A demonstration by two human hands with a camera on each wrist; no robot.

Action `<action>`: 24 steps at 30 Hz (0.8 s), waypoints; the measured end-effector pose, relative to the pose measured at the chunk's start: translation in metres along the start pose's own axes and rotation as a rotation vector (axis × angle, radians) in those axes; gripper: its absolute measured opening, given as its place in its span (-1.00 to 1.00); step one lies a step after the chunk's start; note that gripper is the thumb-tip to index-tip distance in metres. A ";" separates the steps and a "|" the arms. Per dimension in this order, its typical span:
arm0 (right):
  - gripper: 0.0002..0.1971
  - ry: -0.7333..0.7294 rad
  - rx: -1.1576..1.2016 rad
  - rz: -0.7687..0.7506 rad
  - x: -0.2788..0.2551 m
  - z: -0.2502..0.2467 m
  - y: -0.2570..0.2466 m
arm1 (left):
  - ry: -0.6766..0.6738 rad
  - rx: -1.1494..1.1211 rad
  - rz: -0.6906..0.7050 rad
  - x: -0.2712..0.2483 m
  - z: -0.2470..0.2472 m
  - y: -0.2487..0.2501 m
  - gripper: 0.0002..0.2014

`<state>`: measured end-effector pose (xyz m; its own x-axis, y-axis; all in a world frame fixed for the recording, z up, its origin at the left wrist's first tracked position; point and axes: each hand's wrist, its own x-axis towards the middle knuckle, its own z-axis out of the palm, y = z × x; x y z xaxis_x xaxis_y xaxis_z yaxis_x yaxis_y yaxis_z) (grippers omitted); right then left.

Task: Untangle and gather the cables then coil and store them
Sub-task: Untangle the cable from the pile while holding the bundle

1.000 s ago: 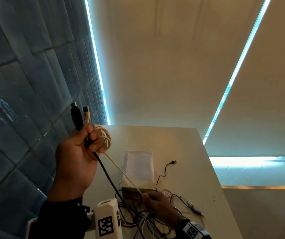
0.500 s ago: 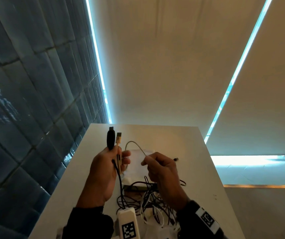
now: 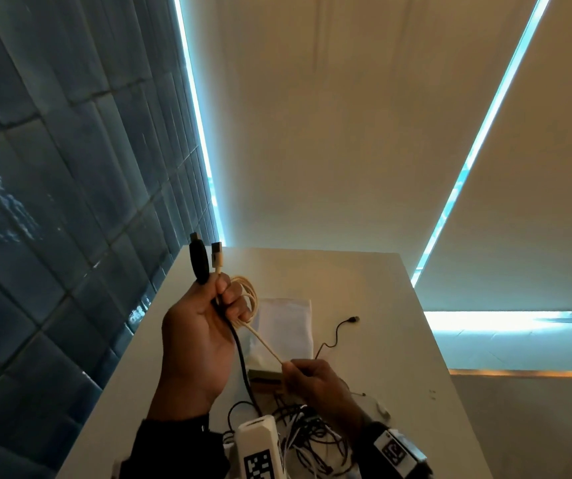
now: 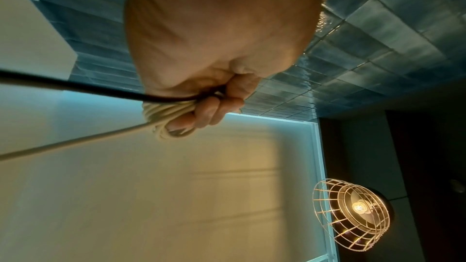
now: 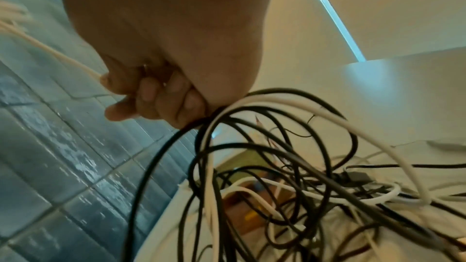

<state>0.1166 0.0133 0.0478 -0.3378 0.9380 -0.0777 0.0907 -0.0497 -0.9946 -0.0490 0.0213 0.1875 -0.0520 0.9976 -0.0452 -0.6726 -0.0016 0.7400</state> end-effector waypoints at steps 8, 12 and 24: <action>-0.53 0.092 -0.251 0.041 0.006 -0.006 0.040 | -0.033 0.036 0.092 -0.003 -0.005 0.012 -0.70; -0.53 0.109 -0.261 0.054 0.004 -0.006 0.048 | -0.050 0.051 0.131 -0.006 0.000 0.019 -0.68; -0.79 0.339 0.195 0.114 0.000 -0.016 0.002 | 0.004 0.245 0.019 -0.001 -0.002 0.014 -0.70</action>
<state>0.1321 0.0191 0.0467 -0.0054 0.9811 -0.1932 -0.0804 -0.1930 -0.9779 -0.0595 0.0205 0.1963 -0.0659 0.9973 -0.0316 -0.4724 -0.0033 0.8814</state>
